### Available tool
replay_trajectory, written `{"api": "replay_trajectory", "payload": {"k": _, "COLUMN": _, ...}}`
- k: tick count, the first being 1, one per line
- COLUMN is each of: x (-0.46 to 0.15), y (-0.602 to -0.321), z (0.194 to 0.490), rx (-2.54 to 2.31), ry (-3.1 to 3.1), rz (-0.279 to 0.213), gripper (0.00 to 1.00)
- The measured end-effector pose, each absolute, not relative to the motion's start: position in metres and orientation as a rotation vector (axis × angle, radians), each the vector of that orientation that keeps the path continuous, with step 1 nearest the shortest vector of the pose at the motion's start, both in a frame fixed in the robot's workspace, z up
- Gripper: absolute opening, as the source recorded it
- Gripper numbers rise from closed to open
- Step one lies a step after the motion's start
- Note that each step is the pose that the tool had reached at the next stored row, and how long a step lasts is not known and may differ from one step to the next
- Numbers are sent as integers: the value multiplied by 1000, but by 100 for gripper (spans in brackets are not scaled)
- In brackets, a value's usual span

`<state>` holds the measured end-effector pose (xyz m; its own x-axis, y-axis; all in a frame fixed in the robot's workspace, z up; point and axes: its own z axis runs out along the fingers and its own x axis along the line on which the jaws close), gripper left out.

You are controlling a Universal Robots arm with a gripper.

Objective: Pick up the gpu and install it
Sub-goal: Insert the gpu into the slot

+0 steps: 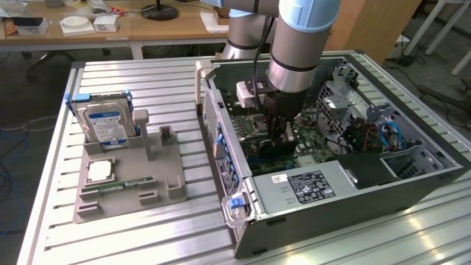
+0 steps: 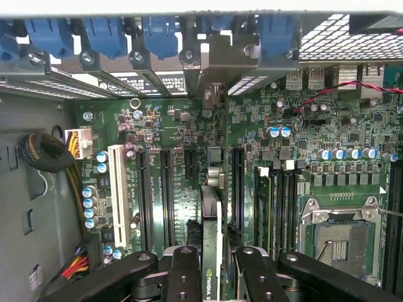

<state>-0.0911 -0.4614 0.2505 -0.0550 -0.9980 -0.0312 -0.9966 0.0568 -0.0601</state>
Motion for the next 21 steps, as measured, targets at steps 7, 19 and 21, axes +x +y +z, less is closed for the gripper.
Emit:
{"api": "replay_trajectory", "payload": {"k": 7, "x": -92, "y": -460, "z": 252, "rx": -2114, "ry": 2236, "rz": -34, "gripper": 26}}
{"api": "replay_trajectory", "payload": {"k": 19, "x": -95, "y": -461, "z": 247, "rx": -2114, "ry": 2236, "rz": -34, "gripper": 26}}
{"api": "replay_trajectory", "payload": {"k": 21, "x": -95, "y": -460, "z": 245, "rx": -2116, "ry": 2238, "rz": -35, "gripper": 26}}
